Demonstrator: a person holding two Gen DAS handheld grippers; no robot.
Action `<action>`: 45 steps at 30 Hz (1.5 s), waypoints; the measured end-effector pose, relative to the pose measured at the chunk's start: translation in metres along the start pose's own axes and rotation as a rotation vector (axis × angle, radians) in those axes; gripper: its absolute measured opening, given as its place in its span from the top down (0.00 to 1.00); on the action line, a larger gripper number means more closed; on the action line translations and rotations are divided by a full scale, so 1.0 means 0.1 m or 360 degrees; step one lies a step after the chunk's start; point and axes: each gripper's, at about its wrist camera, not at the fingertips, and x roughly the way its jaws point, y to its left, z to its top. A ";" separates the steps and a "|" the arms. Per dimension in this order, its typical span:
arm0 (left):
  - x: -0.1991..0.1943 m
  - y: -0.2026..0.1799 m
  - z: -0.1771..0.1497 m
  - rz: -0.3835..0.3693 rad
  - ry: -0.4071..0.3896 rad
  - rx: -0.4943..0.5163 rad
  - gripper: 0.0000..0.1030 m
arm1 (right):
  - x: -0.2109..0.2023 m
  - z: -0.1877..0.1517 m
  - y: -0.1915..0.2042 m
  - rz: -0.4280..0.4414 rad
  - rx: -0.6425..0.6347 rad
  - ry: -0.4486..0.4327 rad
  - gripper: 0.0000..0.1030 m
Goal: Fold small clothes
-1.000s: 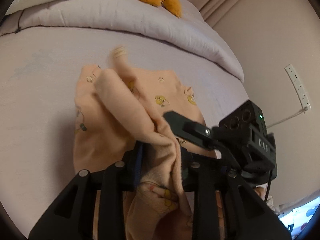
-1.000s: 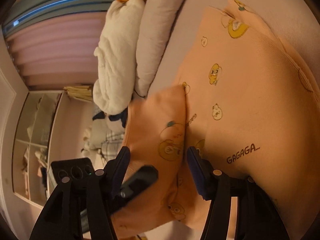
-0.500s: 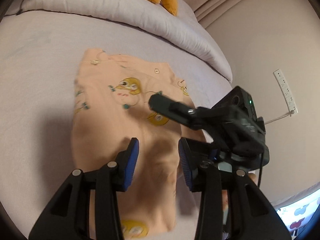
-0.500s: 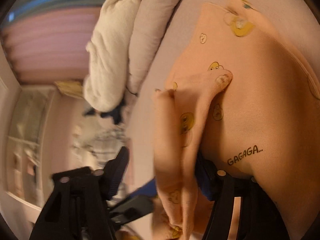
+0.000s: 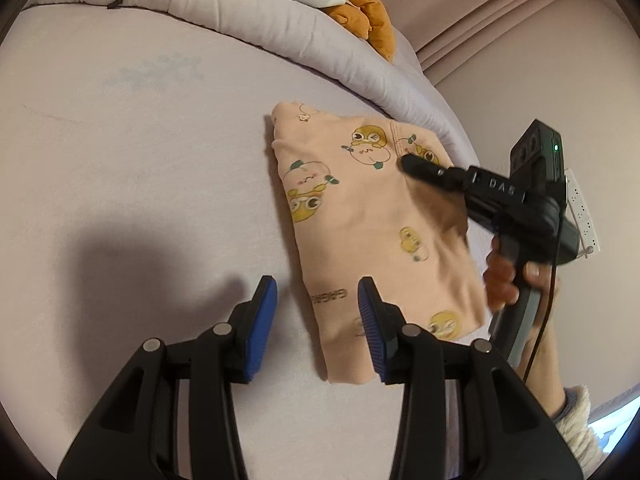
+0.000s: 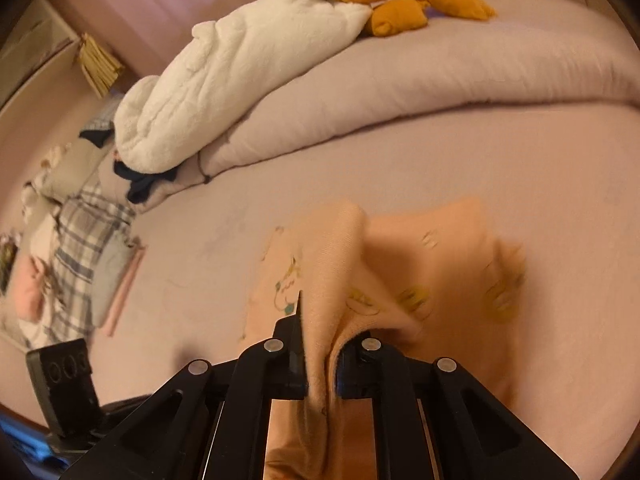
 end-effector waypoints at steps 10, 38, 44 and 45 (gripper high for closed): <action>0.33 -0.29 -0.01 -0.0025 0.0069 0.0115 0.60 | -0.01 -0.02 -0.52 -0.0154 0.0042 0.0024 0.90; 0.63 -0.64 0.01 0.0171 0.0027 0.0280 0.59 | -0.62 -0.83 -0.72 0.0124 0.0155 0.0067 0.61; 0.66 -0.64 0.00 0.0193 0.0026 0.0276 0.59 | -0.51 -0.96 -0.61 0.0209 0.0122 0.0170 0.61; 0.66 -0.64 0.00 0.0195 0.0026 0.0273 0.58 | -0.46 -0.96 -0.60 0.0200 0.0115 0.0191 0.61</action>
